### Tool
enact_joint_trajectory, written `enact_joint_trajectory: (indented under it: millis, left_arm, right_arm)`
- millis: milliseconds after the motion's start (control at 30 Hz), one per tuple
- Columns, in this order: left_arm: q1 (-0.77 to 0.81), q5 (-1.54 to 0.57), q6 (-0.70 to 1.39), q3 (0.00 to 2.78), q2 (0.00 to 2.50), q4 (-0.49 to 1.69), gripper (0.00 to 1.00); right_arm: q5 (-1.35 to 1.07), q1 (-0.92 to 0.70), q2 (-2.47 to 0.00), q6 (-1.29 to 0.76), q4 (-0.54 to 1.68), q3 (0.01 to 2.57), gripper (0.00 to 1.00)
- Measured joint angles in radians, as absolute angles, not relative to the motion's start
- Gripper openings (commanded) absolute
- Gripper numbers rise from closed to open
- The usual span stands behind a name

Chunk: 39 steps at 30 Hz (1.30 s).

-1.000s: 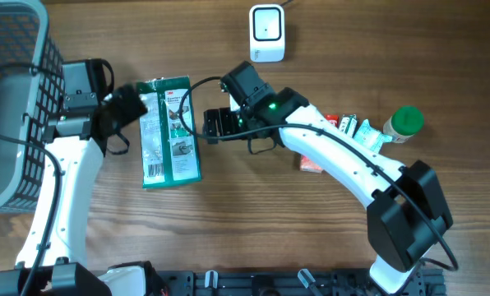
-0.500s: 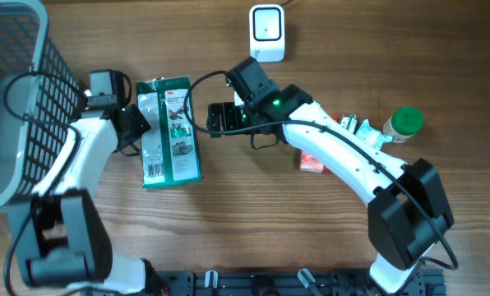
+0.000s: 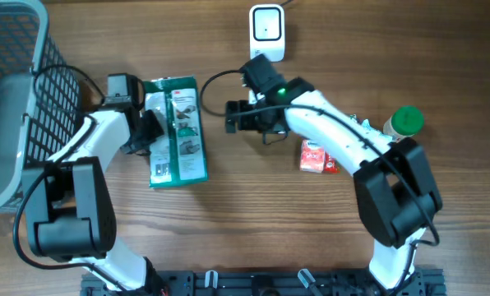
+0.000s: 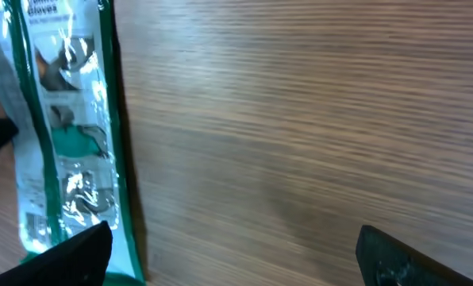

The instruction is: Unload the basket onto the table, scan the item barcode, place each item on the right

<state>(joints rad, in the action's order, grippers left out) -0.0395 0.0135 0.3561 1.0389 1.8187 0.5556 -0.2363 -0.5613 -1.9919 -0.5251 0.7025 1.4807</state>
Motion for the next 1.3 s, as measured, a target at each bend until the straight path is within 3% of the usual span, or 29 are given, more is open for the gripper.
enact_joint_trajectory:
  millis: [200, 567, 967, 1200, 1300]
  left_arm:
    - [0.078, -0.008, 0.353, 1.039, 1.82, 0.548, 0.04]
    - [0.202, -0.022, 0.354, 1.039, 1.821, 0.549, 0.04]
    - [0.202, -0.025, 0.358, 1.039, 1.821, 0.559, 0.04]
    - [0.201, -0.025, 0.358, 1.041, 1.821, 0.576, 0.04]
    - [0.201, -0.025, 0.358, 1.041, 1.821, 0.578, 0.04]
  right_arm:
    - [-0.314, -0.486, -1.992, -0.469, 0.725, 1.479, 0.98]
    - [-0.488, -0.472, -1.993, -0.523, 0.543, 1.314, 0.83]
    - [-0.533, -0.594, -1.991, -0.753, 0.171, 1.142, 0.79]
    - [-0.466, -0.687, -1.991, -0.895, 0.081, 1.121, 0.72]
    - [-0.431, -0.72, -1.992, -0.937, 0.038, 1.113, 0.73]
